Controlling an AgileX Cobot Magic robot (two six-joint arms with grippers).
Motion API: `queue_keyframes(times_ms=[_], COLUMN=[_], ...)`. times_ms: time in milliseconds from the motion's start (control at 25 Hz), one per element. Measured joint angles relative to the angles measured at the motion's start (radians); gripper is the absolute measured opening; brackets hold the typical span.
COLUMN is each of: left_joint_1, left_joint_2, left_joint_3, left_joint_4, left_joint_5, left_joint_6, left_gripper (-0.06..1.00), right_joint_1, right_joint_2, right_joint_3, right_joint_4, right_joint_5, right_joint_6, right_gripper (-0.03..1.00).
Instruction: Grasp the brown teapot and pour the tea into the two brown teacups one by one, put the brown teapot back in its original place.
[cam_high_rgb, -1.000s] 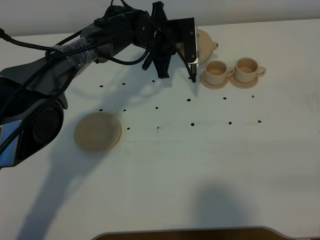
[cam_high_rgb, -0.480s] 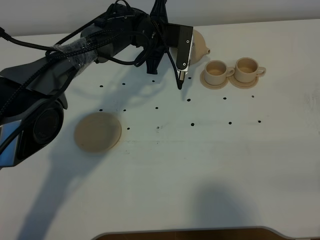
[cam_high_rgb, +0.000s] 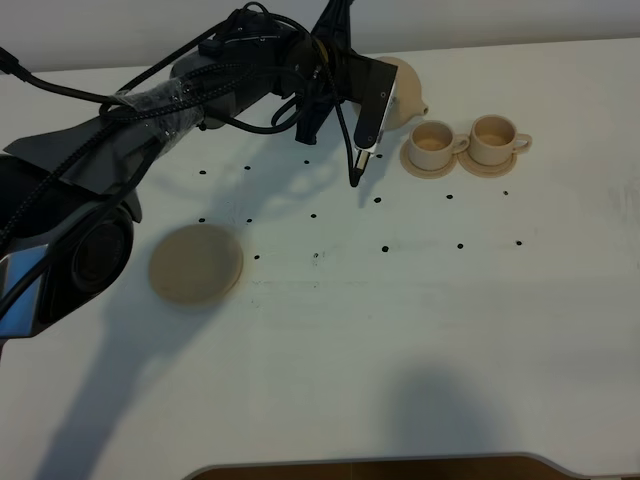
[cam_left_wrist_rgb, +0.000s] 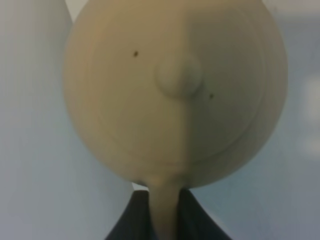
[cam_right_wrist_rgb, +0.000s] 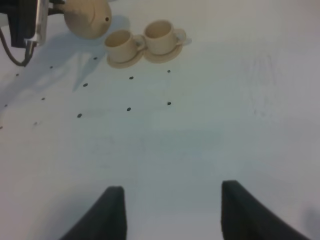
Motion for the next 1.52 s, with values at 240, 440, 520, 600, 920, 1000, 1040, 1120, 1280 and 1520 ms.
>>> queue_keyframes(times_ms=[240,440,520,600,920,1000,1040,1120,1280,1520], left_joint_1=[-0.003,-0.012,-0.018,-0.021,-0.023,-0.023,-0.023,-0.023,-0.023,-0.023], left_joint_2=[0.0,0.0,0.0,0.0,0.0,0.0,0.0,0.0,0.0,0.0], left_joint_3=[0.0,0.0,0.0,0.0,0.0,0.0,0.0,0.0,0.0,0.0], left_joint_4=[0.002,0.002,0.003,0.005,0.05,0.052,0.052,0.052,0.053,0.053], left_joint_5=[-0.012,-0.05,-0.07,-0.088,-0.128,-0.144,-0.154,-0.162,-0.179,-0.202], left_joint_6=[0.078,0.142,0.158,0.168,0.216,0.231,0.239,0.253,0.265,0.311], left_gripper=[0.14,0.14,0.14,0.14,0.14,0.14,0.14,0.14,0.14,0.14], right_joint_1=[0.0,0.0,0.0,0.0,0.0,0.0,0.0,0.0,0.0,0.0], right_joint_2=[0.0,0.0,0.0,0.0,0.0,0.0,0.0,0.0,0.0,0.0], right_joint_3=[0.0,0.0,0.0,0.0,0.0,0.0,0.0,0.0,0.0,0.0], right_joint_4=[0.0,0.0,0.0,0.0,0.0,0.0,0.0,0.0,0.0,0.0], right_joint_5=[0.0,0.0,0.0,0.0,0.0,0.0,0.0,0.0,0.0,0.0], right_joint_6=[0.0,0.0,0.0,0.0,0.0,0.0,0.0,0.0,0.0,0.0], right_gripper=[0.45,0.45,0.45,0.45,0.45,0.45,0.45,0.45,0.45,0.45])
